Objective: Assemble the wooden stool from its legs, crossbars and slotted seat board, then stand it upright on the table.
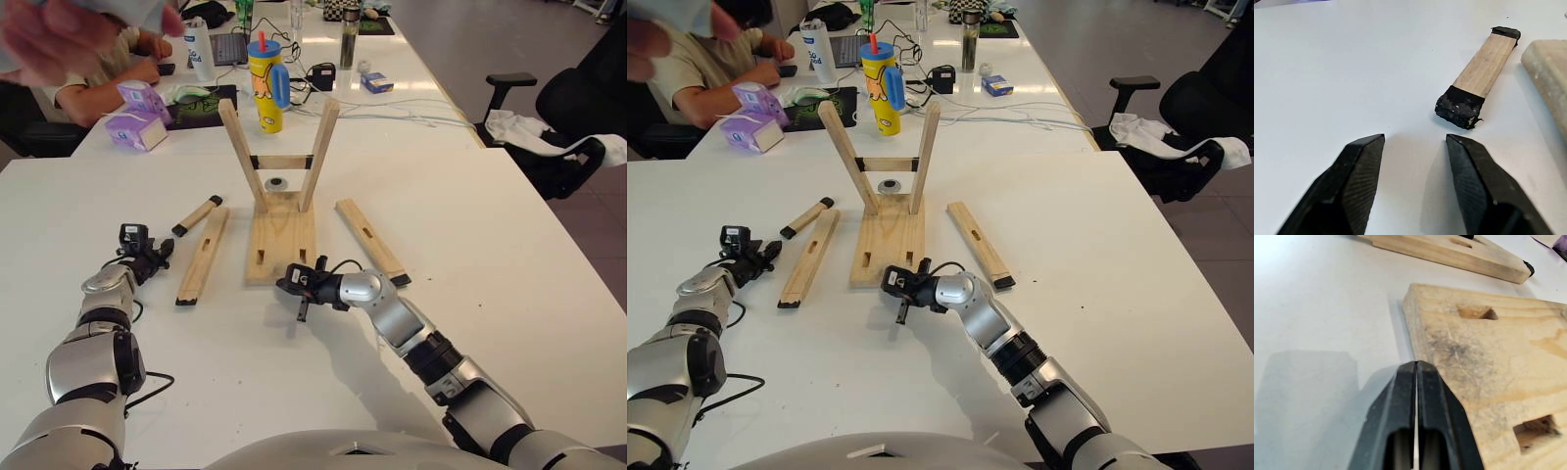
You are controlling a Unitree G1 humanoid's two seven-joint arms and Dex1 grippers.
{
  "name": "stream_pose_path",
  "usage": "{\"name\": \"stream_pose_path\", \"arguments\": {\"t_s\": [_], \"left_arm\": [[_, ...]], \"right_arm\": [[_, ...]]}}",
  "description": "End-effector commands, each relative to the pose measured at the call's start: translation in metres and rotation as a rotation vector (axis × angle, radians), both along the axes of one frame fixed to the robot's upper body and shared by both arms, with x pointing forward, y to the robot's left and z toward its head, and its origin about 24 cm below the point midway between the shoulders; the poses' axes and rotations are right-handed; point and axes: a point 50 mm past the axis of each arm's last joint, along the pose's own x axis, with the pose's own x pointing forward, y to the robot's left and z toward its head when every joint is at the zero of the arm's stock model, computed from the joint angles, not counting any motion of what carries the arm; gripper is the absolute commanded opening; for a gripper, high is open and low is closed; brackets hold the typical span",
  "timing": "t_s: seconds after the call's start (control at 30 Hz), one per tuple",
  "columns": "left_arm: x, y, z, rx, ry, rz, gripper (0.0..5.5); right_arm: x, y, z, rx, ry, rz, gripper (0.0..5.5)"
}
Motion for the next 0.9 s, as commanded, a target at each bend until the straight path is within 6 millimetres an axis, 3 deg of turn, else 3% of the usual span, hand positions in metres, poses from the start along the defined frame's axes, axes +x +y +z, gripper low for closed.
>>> {"name": "stream_pose_path", "arguments": {"t_s": [0.03,0.3,0.43,0.6,0.9], "left_arm": [[-0.01,-0.017,-0.023,-0.028,0.046,-0.057,2.37],[0.001,-0.088,-0.017,-0.049,-0.348,-0.191,2.37],[-0.002,-0.11,-0.014,-0.036,-0.449,-0.184,2.37],[-0.011,-0.108,-0.018,-0.002,-0.426,-0.156,2.37],[-0.004,-0.097,0.01,0.069,-0.519,-0.062,2.37]], "right_arm": [[0.001,-0.001,-0.001,0.005,-0.008,-0.035,0.0],[-0.014,0.0,-0.004,0.09,0.018,-0.118,0.0],[-0.017,-0.008,0.0,0.19,0.039,-0.252,0.0],[-0.017,-0.009,0.002,0.212,0.055,-0.287,0.0],[-0.015,-0.011,0.01,0.259,0.05,-0.321,0.0]]}}
